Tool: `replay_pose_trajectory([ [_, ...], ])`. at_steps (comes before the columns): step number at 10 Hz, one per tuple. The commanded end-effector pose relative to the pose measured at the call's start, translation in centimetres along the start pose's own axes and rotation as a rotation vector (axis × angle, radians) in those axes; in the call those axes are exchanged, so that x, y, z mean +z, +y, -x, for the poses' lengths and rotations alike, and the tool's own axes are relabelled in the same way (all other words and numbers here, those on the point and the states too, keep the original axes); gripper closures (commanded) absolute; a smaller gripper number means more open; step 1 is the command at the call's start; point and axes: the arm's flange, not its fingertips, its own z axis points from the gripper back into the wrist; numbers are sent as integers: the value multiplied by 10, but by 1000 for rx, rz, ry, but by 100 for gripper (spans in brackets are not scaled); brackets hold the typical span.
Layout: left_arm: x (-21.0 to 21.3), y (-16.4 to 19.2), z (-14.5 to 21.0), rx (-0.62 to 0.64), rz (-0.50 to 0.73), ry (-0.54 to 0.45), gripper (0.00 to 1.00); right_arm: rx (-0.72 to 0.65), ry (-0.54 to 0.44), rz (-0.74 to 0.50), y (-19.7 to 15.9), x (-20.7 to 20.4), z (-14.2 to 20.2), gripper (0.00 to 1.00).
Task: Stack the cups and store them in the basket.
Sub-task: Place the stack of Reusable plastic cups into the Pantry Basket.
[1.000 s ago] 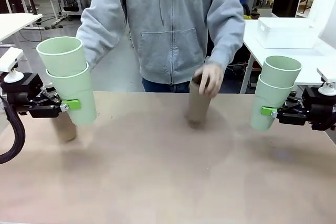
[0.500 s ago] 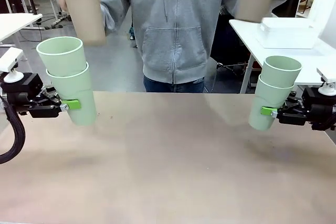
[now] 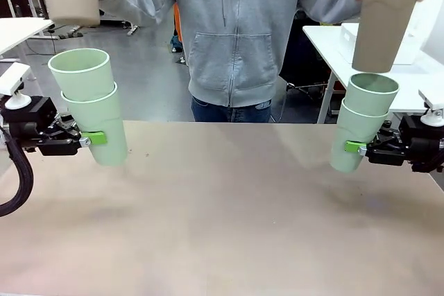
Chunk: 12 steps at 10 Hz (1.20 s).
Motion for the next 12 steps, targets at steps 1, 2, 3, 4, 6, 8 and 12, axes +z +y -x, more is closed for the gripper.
replay_pose_trajectory([
  [1,-2,0,-2,-17,3,1,14,8,-8,4,0,-2,-2,14],
  [2,-2,0,-2,-17,3,1,14,8,-8,4,0,-2,-2,14],
  [3,-2,0,-2,-17,3,1,14,8,-8,4,0,-2,-2,14],
  [4,-2,0,-2,-17,3,1,14,8,-8,4,0,-2,-2,14],
  [6,-2,0,-2,-17,3,1,14,8,-8,4,0,-2,-2,14],
  [8,-2,0,-2,-17,3,1,14,8,-8,4,0,-2,-2,14],
  [12,-2,0,-2,-17,3,1,14,8,-8,4,0,-2,-2,14],
])
